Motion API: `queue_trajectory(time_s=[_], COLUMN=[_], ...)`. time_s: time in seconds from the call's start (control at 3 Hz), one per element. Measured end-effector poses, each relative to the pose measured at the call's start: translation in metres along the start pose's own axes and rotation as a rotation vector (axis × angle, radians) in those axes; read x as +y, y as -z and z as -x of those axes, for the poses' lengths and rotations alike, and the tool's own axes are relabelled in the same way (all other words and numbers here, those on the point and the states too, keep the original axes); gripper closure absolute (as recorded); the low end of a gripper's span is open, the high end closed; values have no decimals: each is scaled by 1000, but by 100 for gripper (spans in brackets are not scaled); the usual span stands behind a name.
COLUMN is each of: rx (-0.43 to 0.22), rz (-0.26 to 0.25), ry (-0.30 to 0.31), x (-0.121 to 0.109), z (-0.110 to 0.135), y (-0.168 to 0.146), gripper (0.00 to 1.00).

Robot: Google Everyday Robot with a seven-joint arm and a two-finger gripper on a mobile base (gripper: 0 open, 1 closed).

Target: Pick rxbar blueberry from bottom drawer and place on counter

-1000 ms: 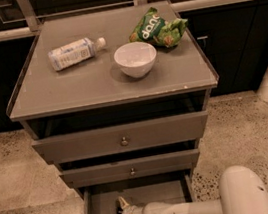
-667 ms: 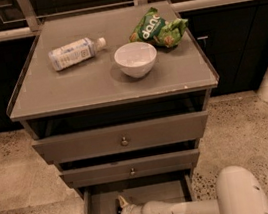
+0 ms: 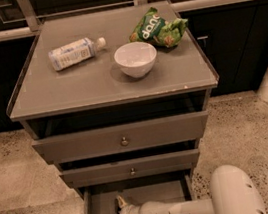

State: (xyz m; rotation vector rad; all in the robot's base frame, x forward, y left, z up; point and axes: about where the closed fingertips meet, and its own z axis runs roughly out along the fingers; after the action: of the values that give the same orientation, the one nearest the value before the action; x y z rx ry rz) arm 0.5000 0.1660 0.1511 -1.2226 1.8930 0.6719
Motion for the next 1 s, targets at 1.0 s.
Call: queue_trajectory(time_s=[1.0], rx=[87], rz=[12], ry=[91], x=[3], z=[-29], y=[-2], gripper=[0])
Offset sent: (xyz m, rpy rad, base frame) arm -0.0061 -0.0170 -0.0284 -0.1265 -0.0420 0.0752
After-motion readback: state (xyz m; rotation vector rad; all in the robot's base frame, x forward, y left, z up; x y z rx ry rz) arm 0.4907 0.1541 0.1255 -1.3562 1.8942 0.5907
